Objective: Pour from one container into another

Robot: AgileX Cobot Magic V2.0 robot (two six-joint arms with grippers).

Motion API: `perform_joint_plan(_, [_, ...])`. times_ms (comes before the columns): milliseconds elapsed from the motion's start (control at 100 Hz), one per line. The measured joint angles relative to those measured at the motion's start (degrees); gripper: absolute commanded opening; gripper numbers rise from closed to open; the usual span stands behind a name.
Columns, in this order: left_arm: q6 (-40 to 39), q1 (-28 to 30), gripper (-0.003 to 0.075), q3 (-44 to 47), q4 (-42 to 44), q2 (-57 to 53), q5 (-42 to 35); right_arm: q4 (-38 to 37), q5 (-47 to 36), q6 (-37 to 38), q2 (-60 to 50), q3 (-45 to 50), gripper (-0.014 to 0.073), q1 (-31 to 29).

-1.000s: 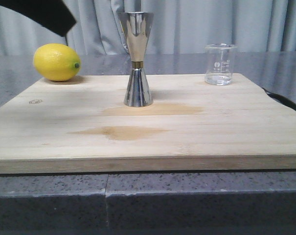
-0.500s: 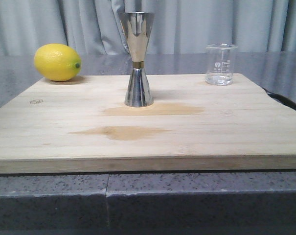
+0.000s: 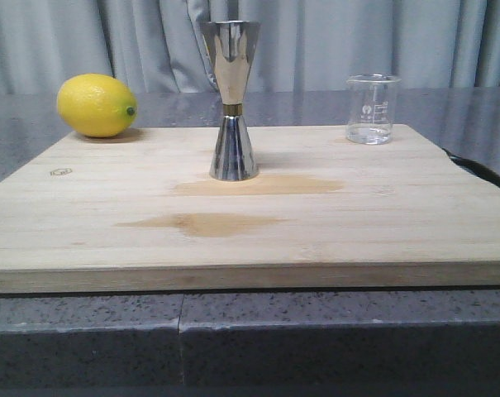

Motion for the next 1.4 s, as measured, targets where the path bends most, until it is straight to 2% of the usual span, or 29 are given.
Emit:
perform_joint_plan(100, [0.0,0.0,0.0541,0.6,-0.5,-2.3,-0.5,-1.7,-0.4,0.1,-0.1,0.0,0.057,0.0])
perform_joint_plan(160, [0.0,0.0,0.051,0.6,-0.6,-2.8,-0.8,-2.8,-0.4,0.1,-0.1,0.0,0.0536,0.0])
perform_joint_plan(250, [0.0,0.0,0.0423,0.6,-0.6,-2.8,-0.8,-3.3,-0.4,0.1,-0.1,0.0,0.0405,0.0])
perform_joint_plan(430, [0.0,0.0,0.0193,0.6,-0.6,-2.8,-0.9,-3.6,-0.4,0.1,-0.1,0.0,0.0113,0.0])
perform_joint_plan(620, [0.0,0.0,-0.0002,0.6,-0.9,-2.8,-1.0,-4.1,-0.4,0.1,-0.1,0.0,-0.0062,0.0])
perform_joint_plan(640, [0.0,0.0,-0.002,0.6,-0.9,-2.8,-1.1,-4.1,-0.4,0.1,-0.1,0.0,-0.0071,0.0])
perform_joint_plan(1260, [-0.1,0.0,-0.0019,0.7,-1.5,-2.8,-1.5,-5.2,0.1,0.1,-0.1,0.0,-0.0071,0.0])
perform_joint_plan(1400, [-0.1,0.0,-0.0019,3.1,-1.3,-5.8,-2.8,-5.2,0.1,0.1,-0.1,0.0,-0.0071,0.0])
